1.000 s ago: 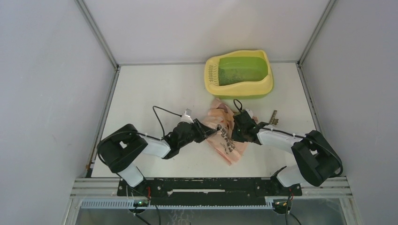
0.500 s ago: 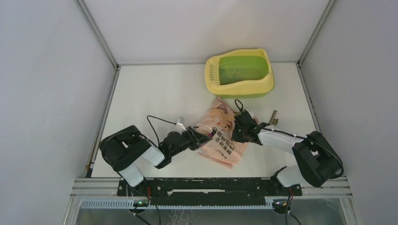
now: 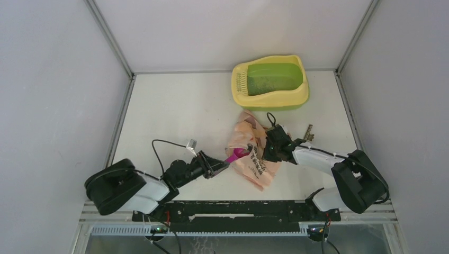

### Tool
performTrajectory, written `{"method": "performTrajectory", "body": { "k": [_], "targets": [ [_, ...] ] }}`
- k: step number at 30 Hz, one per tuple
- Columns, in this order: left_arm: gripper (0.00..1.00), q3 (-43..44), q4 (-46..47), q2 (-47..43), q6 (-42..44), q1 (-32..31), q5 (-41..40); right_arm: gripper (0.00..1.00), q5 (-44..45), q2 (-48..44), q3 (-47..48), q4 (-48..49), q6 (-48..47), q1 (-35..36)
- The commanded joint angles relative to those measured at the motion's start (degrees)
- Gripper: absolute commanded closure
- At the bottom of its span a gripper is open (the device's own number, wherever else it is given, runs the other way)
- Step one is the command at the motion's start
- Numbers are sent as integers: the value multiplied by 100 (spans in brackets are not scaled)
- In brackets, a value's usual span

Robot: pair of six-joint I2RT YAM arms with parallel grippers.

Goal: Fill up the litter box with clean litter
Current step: 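Scoop the cat litter from the cat litter bag, then pour the cat litter into the litter box.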

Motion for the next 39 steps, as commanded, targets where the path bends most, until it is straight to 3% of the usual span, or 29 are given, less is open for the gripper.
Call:
{"method": "performTrajectory", "body": {
  "k": [1,6,12,15,18,26,29,32,35,39],
  "targets": [
    [99,-1148,563,-865,-132,-42,72,100,105,-24,-177,-610,-53,-28],
    [99,-1143,-943,-2369,69,-74,-32,100,122,-22,-145,-637,-52,-22],
    [98,-730,-3979,-4778,412,-40,-271,100,108,10,-71,-659,-82,-71],
    [97,-756,-4644,-5450,332,119,-201,100,105,20,-21,-671,-88,-79],
    [97,-834,-4526,-5263,332,235,-36,100,85,66,-14,-629,-89,-94],
    [97,-1012,-2281,-3878,-140,237,129,100,63,15,-14,-659,-108,-131],
    [97,-816,-2331,-3927,-167,237,161,100,28,-7,-13,-668,-125,-166],
    [97,-353,-3051,-4189,54,420,276,100,21,-7,-14,-688,-121,-169],
    [97,207,-3370,-4083,291,957,738,100,-55,-14,-14,-659,-70,-171],
    [97,1066,-3328,-3229,596,1793,1565,100,-81,-55,-14,-627,-37,-169]
  ]
}}
